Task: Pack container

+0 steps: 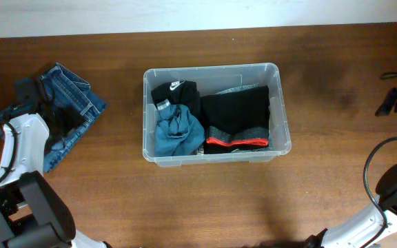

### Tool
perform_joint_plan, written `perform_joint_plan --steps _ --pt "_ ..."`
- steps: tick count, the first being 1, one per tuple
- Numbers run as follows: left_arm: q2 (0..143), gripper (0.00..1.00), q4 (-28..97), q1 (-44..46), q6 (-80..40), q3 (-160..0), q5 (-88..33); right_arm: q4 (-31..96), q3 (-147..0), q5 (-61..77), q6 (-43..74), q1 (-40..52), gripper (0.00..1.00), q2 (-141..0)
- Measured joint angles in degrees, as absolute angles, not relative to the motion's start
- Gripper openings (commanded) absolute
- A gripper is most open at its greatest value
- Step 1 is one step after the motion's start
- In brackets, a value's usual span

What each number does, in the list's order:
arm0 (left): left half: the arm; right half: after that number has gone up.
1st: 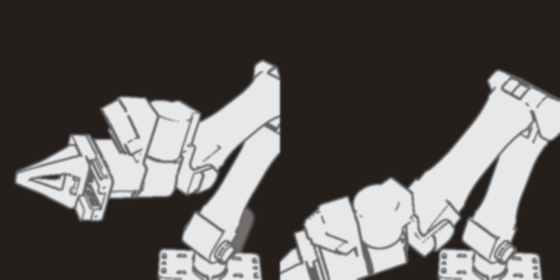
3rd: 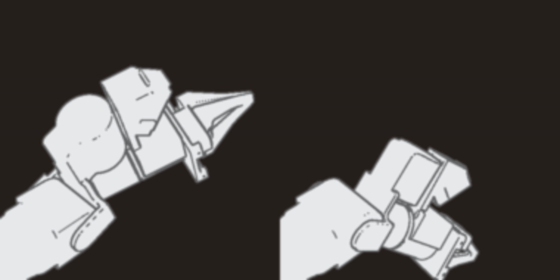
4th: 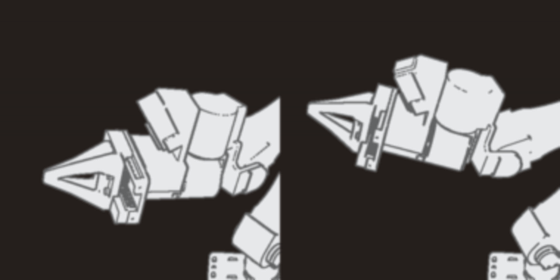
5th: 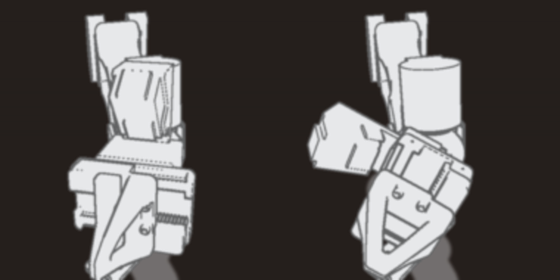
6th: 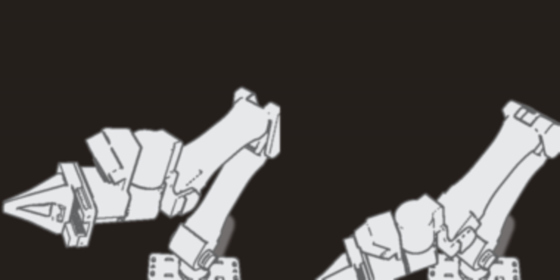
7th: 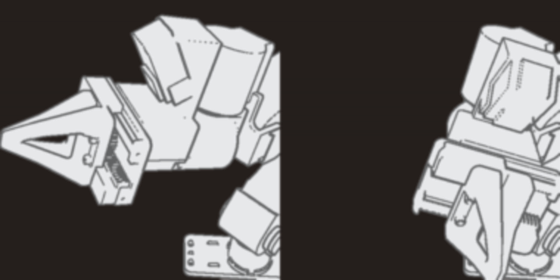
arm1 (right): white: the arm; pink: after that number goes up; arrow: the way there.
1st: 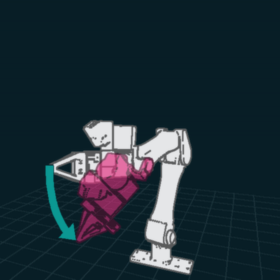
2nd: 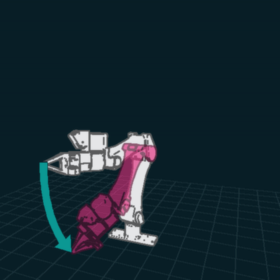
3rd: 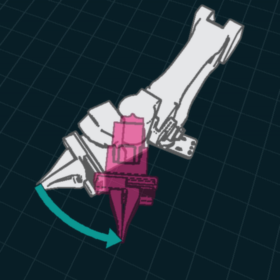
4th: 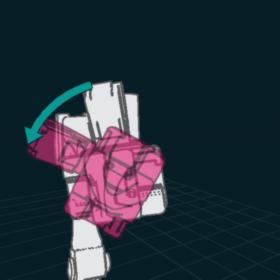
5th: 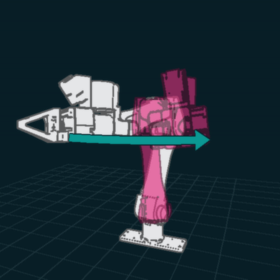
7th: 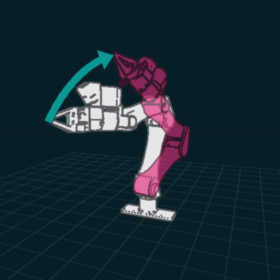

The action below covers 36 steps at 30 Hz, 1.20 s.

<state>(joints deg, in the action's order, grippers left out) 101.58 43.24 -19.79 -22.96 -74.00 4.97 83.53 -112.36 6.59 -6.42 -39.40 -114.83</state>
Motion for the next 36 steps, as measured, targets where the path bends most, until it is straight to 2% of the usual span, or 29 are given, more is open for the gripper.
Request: perform_joint_plan --steps 3,9,11,14,18,19,21,22,26,30,33,36 --pt "101.6 1.0 39.7 -19.8 -23.0 -74.1 5.3 83.5 -112.4 6.6 -6.4 -39.4 0.99 -114.8" --pt "101.6 0.99 40.8 -19.8 -23.0 -74.1 6.0 83.5 -112.4 6.6 -6.4 -39.4 0.98 -114.8" --pt "101.6 0.89 40.6 -19.8 -22.9 -74.1 6.3 83.5 -112.4 6.6 -6.4 -39.4 0.98 -114.8" --pt "101.6 0.89 38.0 -21.4 -21.8 -74.1 1.2 83.5 -112.4 6.6 -6.4 -39.4 0.98 -114.8" --pt "101.6 0.89 37.2 -30.2 -21.0 -74.1 -8.6 83.5 -112.4 6.6 -6.4 -39.4 0.98 -114.8" --pt "101.6 0.84 37.4 -32.6 -20.6 -74.1 -10.4 83.5 -112.4 6.6 -6.4 -39.4 0.98 -114.8" --pt "101.6 0.84 37.9 -38.4 -18.6 -74.1 -15.1 83.5 -112.4 6.6 -6.4 -39.4 0.98 -114.8" --pt "101.6 1.0 38.1 -41.4 -16.8 -74.1 -17.7 83.5 -112.4 6.6 -6.4 -39.4 0.98 -114.8" --pt "101.6 1.0 38.4 -48.1 -12.5 -72.4 -25.1 83.5 -112.4 6.6 -6.4 -39.4 0.98 -114.8" --pt "101.6 0.99 27.1 -55.8 -10.9 -60.6 -33.1 83.5 -112.4 6.6 -6.4 -39.4 0.98 -114.8" --pt "101.6 0.99 18.3 -57.4 -10.3 -53.0 -38.4 83.5 -112.4 6.6 -6.4 -39.4 0.98 -114.8" --pt "101.4 1.0 15.1 -57.1 -10.2 -49.1 -40.3 83.5 -112.4 6.6 -6.4 -39.4 0.98 -114.8"
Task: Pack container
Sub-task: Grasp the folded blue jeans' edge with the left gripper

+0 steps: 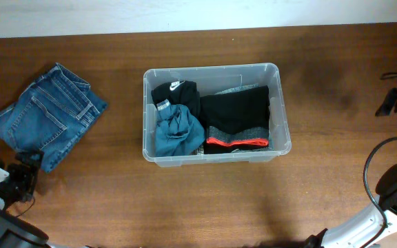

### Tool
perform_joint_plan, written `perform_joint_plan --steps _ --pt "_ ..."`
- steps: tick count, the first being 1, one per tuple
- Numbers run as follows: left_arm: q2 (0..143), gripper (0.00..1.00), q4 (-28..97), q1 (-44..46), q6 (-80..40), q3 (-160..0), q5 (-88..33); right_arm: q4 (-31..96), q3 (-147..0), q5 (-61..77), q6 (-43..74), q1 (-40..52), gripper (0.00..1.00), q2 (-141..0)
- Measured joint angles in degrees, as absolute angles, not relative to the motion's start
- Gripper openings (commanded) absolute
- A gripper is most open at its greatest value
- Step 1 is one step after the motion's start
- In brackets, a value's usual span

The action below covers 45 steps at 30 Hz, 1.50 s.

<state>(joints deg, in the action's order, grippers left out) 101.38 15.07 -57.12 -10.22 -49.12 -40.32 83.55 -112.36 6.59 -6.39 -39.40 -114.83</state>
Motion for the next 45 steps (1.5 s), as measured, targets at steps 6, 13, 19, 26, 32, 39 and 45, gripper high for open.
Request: perform_joint_plan --steps 6,13,19,26,32,39,45 --pt "101.4 1.0 10.0 -55.6 -10.6 -47.7 -40.6 83.5 -112.4 6.6 -6.4 -39.4 0.98 -114.8" --pt "103.8 0.99 4.2 -52.6 -16.4 -47.7 -42.5 83.5 -112.4 6.6 -6.4 -39.4 0.98 -114.8" --pt "109.2 0.99 -3.9 -52.9 -22.3 -49.5 -48.4 83.5 -112.4 6.6 -6.4 -39.4 0.98 -114.8" --pt "111.8 0.57 -7.0 -53.4 -23.4 -49.9 -51.7 83.5 -112.4 6.6 -6.4 -39.4 0.98 -114.8" --pt "113.7 0.16 -6.1 -53.1 -24.1 -49.0 -50.0 83.5 -112.4 6.6 -6.4 -39.4 0.98 -114.8" --pt "114.4 0.0 -6.1 -53.2 -26.1 -49.1 -50.9 83.5 -112.4 6.6 -6.4 -39.4 0.98 -114.8" --pt "114.5 0.0 -3.3 -55.1 -31.9 -50.3 -57.5 83.5 -112.4 6.6 -6.4 -39.4 0.98 -114.8"
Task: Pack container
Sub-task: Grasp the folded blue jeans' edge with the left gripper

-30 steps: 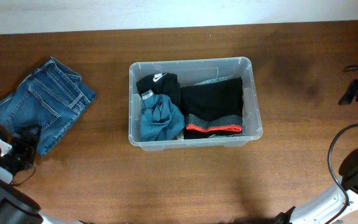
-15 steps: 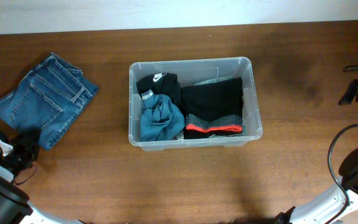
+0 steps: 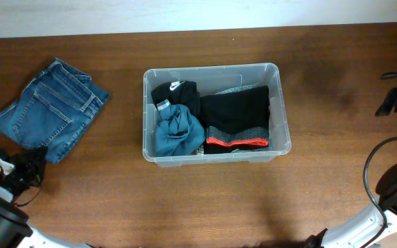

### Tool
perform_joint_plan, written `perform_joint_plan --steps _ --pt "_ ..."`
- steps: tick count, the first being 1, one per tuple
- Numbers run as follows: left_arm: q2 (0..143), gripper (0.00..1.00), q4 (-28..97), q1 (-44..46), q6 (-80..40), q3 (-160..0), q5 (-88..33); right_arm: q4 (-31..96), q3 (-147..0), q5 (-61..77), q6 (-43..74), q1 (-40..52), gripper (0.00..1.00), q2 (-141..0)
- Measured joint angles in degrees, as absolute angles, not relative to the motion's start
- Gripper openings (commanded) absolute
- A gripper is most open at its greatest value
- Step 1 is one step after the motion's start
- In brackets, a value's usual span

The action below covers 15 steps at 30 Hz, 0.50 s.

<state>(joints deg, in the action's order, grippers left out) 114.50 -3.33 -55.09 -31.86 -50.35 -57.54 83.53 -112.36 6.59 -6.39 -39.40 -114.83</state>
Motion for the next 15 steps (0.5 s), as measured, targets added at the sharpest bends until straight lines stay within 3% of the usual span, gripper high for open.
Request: perform_joint_plan --steps 6,9,11,12,13,15 --pt "101.3 0.01 15.6 -56.4 -32.5 -50.5 -49.6 83.5 -112.4 6.6 -6.4 -39.4 0.98 -114.8" --pt "93.6 0.08 23.6 -56.4 -32.2 -50.6 -41.6 83.5 -112.4 6.6 -6.4 -39.4 0.98 -114.8" --pt "90.0 0.26 26.6 -56.4 -32.1 -50.6 -36.1 83.5 -112.4 6.6 -6.4 -39.4 0.98 -114.8" --pt "89.1 0.47 27.0 -56.2 -32.2 -50.6 -34.4 83.5 -112.4 6.6 -6.4 -39.4 0.99 -114.8" --pt "88.8 0.58 27.0 -55.9 -31.9 -50.6 -32.7 83.5 -112.4 6.6 -6.4 -39.4 0.99 -114.8" --pt "88.7 0.75 27.8 -54.6 -31.6 -50.5 -30.8 83.5 -112.4 6.6 -6.4 -39.4 0.98 -114.8"
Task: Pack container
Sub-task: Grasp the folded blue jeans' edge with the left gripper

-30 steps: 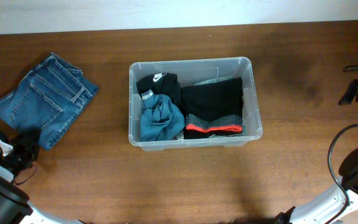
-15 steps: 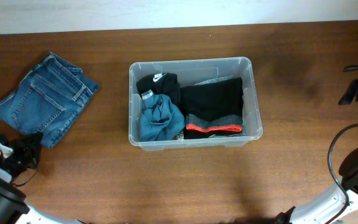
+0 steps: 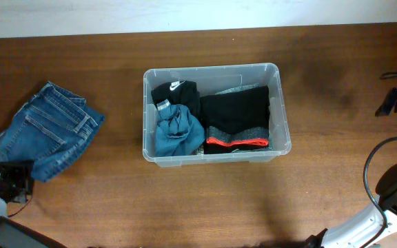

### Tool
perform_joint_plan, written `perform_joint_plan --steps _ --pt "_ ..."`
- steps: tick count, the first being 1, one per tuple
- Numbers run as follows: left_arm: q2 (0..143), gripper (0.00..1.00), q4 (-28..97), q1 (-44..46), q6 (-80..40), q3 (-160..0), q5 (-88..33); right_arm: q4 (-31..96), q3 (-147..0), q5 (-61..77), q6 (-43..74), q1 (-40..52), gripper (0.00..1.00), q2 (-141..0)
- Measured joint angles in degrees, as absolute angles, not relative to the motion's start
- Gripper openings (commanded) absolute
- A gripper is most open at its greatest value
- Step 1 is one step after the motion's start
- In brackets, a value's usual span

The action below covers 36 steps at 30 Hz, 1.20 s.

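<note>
A folded pair of blue jeans lies rumpled on the table at the far left. My left gripper sits at the jeans' near left corner, its dark fingers against the denim edge, apparently shut on it. The clear plastic container stands in the middle. It holds a black garment with a white logo, a teal garment and a black garment with a grey and red band. My right gripper rests at the far right edge, and its jaws are too small to read.
The wooden table runs the full width of the view. The right arm's base and a looping black cable occupy the near right corner. The left arm's white link fills the near left corner.
The jeans have shifted toward the near left and bunched up. My left gripper has also moved toward the near left, staying at their corner. The container and the right arm are unchanged.
At first my left arm lay over the jeans at the far left. Then it had drawn back to the near left corner, clear of them. Later the gripper touched their near edge and the jeans had turned slightly. Now they sit lower, left and rumpled.
</note>
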<state>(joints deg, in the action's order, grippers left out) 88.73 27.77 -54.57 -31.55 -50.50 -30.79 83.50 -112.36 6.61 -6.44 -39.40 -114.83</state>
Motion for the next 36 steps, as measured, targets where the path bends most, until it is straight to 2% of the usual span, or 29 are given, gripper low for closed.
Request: perform_joint_plan --steps 3,6,7,11,21,28,32,33,35,36 --pt "88.7 0.87 27.8 -51.4 -29.0 -50.2 -29.2 83.5 -112.4 6.6 -6.4 -39.4 0.98 -114.8" --pt "89.6 0.87 28.3 -49.7 -27.0 -50.2 -28.7 83.5 -112.4 6.6 -6.4 -39.4 0.98 -114.8" --pt "90.2 0.92 29.0 -49.5 -26.7 -50.2 -28.6 83.5 -112.4 6.6 -6.4 -39.4 0.98 -114.8" --pt "92.9 0.99 32.0 -49.5 -24.5 -50.1 -28.6 83.5 -112.4 6.6 -6.4 -39.4 0.98 -114.8" --pt "96.9 0.99 32.0 -49.4 -21.8 -49.9 -28.0 83.5 -112.4 6.6 -6.4 -39.4 0.98 -114.8" --pt "95.1 0.99 13.0 -49.5 -21.8 -42.3 -29.1 83.5 -112.4 6.6 -6.4 -39.4 0.98 -114.8" --pt "95.6 0.99 8.0 -49.5 -21.8 -41.0 -30.0 83.5 -112.4 6.6 -6.4 -39.4 0.98 -114.8" --pt "96.2 0.98 6.3 -49.5 -21.8 -40.9 -30.2 83.5 -112.4 6.6 -6.4 -39.4 0.98 -114.8" --pt "97.2 0.85 4.1 -49.5 -21.8 -41.0 -30.7 83.5 -112.4 6.6 -6.4 -39.4 0.98 -114.8" --pt "97.8 0.62 2.8 -49.6 -21.6 -40.9 -31.1 83.5 -112.4 6.6 -6.4 -39.4 0.98 -114.8"
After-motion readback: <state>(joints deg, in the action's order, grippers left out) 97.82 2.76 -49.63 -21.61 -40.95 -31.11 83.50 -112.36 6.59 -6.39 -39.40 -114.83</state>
